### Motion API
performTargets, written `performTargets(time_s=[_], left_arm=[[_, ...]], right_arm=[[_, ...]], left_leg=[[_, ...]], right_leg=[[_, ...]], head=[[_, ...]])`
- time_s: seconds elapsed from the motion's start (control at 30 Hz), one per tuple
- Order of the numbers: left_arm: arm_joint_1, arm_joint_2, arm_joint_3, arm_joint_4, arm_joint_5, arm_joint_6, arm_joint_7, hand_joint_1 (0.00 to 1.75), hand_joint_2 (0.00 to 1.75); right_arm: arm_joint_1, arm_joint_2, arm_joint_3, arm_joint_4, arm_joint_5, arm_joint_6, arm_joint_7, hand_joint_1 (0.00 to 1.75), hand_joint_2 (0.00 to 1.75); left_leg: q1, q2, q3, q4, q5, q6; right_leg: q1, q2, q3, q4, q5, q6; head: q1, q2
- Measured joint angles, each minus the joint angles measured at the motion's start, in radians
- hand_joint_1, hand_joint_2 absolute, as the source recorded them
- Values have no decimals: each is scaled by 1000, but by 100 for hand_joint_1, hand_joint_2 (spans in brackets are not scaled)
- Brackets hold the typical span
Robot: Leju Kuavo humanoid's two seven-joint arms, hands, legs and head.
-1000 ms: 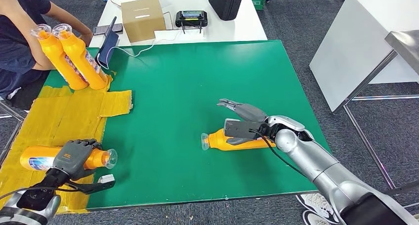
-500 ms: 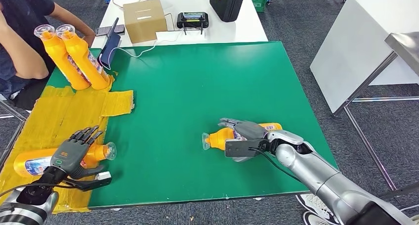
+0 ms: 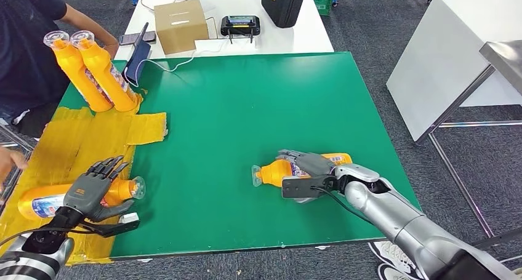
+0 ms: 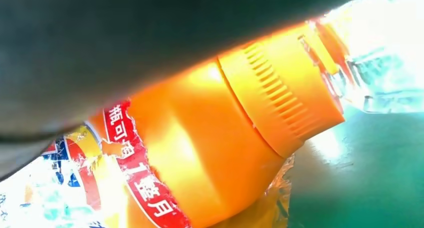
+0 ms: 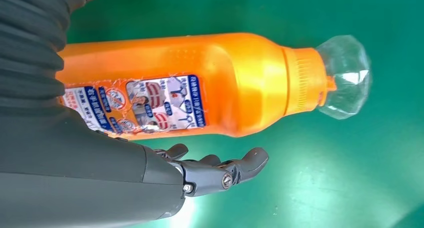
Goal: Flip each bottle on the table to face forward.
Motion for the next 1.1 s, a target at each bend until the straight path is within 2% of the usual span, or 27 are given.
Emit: performTargets(time_s=[0.33, 0.4, 0.5, 0.67, 0.8, 0.93, 1.1], left_arm=[[14, -11, 31, 0, 41, 56, -19, 0, 0], [24, -19, 53, -1, 98, 91, -50, 0, 0], [42, -45, 109, -14, 264, 107, -154, 0, 0], [61, -97, 227, -58, 555, 18, -353, 0, 0], [81, -153, 322, -140, 804, -110, -488, 0, 0], [92, -212, 389, -253, 975, -240, -511, 0, 0], [94, -263, 421, -354, 1020, -289, -511, 0, 0]], right_arm=[[-10, -7, 0, 13, 40, -18, 9, 0, 175], [-15, -12, 0, 13, 61, -32, 16, 0, 175], [-21, -27, -5, 10, 90, -44, 27, 0, 175], [-15, -78, -27, -16, 114, -36, 37, 0, 175], [17, -131, -54, -38, 132, -35, 39, 0, 175], [53, -158, -78, -45, 153, -35, 42, 0, 175], [73, -162, -91, -45, 166, -35, 43, 0, 175]], left_leg=[[0, 0, 0, 0, 0, 0], [0, 0, -1, 0, 0, 0], [0, 0, -2, 0, 0, 0], [-1, 0, -4, 1, 0, 1], [-2, 0, -6, 1, 0, 1], [-2, 0, -8, 1, 0, 1], [-2, 0, -8, 1, 0, 1]], right_leg=[[0, 0, -1, 0, 0, 0], [0, 0, -1, 0, 0, 0], [0, 0, -2, 0, 0, 0], [0, -1, -4, 0, 0, 0], [0, -1, -6, 0, 0, 1], [0, -1, -8, 0, 1, 1], [0, -1, -8, 0, 1, 1]], head=[[0, 0], [0, 0], [0, 0], [0, 0], [0, 0], [0, 0], [0, 0]])
